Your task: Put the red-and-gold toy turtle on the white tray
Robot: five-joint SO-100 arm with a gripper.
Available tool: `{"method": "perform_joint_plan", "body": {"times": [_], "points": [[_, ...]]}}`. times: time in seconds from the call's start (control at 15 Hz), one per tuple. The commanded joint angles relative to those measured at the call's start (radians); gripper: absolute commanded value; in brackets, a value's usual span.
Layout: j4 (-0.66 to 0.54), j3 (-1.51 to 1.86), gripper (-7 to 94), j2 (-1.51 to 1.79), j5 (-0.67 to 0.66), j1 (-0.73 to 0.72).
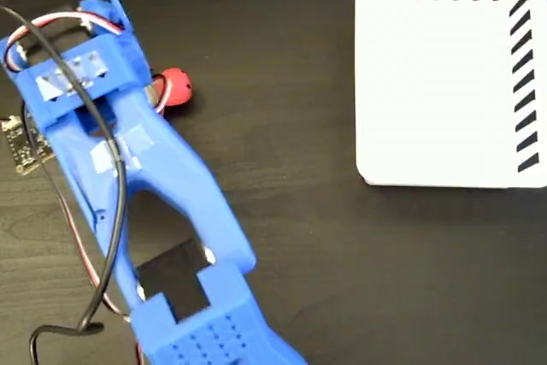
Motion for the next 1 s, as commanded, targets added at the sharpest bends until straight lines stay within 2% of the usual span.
{"method": "perform_joint_plan", "body": {"times": [0.0,0.4,0.53,0.6,0.93], "points": [[-0.011,-0.054,70,0.020,0.020,-0.018],[-0.055,-0.058,68,-0.021,0.029,-0.014],[-0.071,-0.058,63,-0.026,0.032,-0.015],[-0.074,-0.058,59,-0.028,0.034,-0.015],[-0.080,-0.058,22,-0.028,0.044,-0.020]]}}
